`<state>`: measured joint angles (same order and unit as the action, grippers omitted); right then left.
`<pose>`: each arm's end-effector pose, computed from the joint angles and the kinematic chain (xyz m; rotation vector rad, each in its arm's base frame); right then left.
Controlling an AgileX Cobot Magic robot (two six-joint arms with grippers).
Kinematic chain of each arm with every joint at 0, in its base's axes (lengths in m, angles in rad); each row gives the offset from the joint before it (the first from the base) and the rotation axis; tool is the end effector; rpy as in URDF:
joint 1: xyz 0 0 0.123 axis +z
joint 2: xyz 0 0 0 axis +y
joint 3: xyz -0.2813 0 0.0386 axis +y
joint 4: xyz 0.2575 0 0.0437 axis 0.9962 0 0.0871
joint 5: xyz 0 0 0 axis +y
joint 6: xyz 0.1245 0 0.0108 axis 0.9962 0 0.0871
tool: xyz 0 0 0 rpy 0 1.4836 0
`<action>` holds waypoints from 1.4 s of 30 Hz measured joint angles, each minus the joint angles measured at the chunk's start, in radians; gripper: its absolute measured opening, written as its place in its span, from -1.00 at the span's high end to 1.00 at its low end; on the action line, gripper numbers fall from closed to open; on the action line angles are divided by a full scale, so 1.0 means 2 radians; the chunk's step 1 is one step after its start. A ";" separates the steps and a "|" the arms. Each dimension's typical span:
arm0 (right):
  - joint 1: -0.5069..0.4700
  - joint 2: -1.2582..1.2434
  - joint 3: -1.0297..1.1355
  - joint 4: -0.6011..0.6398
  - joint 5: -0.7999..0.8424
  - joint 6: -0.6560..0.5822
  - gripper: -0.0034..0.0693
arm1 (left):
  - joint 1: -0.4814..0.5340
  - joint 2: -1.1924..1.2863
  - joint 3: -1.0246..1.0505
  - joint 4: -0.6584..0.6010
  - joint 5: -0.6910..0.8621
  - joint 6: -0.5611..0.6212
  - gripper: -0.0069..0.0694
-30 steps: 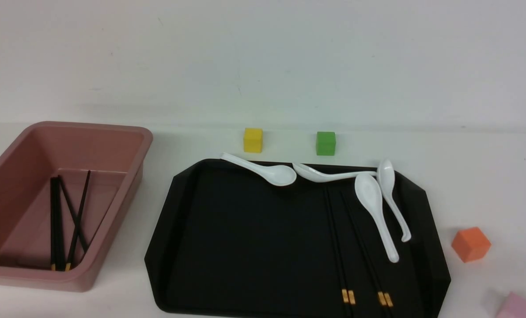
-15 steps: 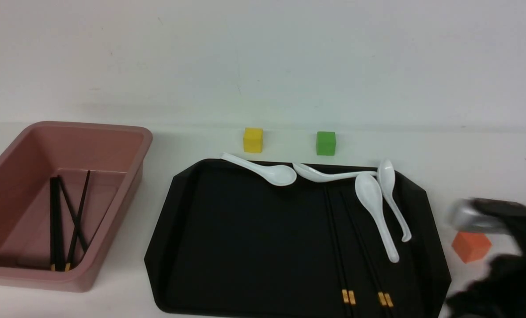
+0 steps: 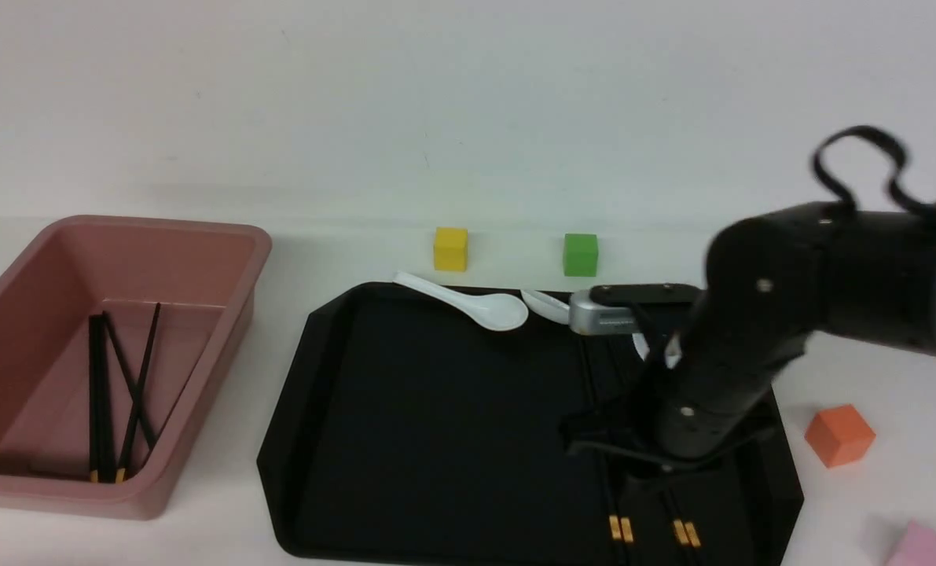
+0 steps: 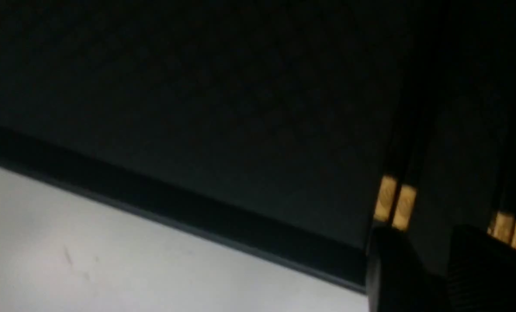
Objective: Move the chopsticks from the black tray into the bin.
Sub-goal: Use the right arm to grab a pair of chopsticks
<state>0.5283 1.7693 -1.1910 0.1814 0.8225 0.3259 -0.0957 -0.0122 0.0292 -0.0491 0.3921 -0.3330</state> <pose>0.3071 0.1984 0.1675 -0.1414 2.9450 0.3578 0.0943 -0.0114 0.1579 -0.2558 1.8894 -0.3402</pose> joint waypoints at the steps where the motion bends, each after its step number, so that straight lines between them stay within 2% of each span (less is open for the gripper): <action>1: 0.001 0.011 -0.006 0.000 -0.003 0.003 0.19 | 0.000 0.000 0.000 0.000 0.000 0.000 0.19; 5: 0.001 0.043 -0.014 -0.001 -0.018 0.007 -0.03 | 0.000 0.000 0.000 0.000 0.000 0.000 0.19; 8: 0.001 0.062 -0.015 -0.006 -0.020 0.008 -0.09 | 0.000 0.000 0.000 0.000 0.000 0.000 0.19; 20: 0.001 0.098 -0.024 -0.009 -0.013 0.012 -0.09 | 0.000 0.000 0.000 0.000 0.000 0.000 0.19; 23: 0.001 0.098 -0.026 -0.010 -0.009 0.012 0.00 | 0.000 0.000 0.000 0.000 0.000 0.000 0.19; 25: 0.001 0.099 -0.026 -0.016 -0.006 0.012 0.14 | 0.000 0.000 0.000 0.000 0.000 0.000 0.19; 28: 0.001 0.099 -0.026 -0.019 -0.002 0.007 0.51 | 0.000 0.000 0.000 0.000 0.000 0.000 0.19; 35: 0.001 0.097 -0.028 -0.015 0.009 -0.011 0.53 | 0.000 0.000 0.000 0.000 0.000 0.000 0.19; 42: 0.001 0.078 -0.074 -0.024 0.154 -0.031 0.53 | 0.000 0.000 0.000 0.000 0.000 0.000 0.19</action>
<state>0.5295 1.9255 -1.3396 0.1333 1.1302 0.2632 -0.0957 -0.0122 0.0292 -0.0491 0.3921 -0.3330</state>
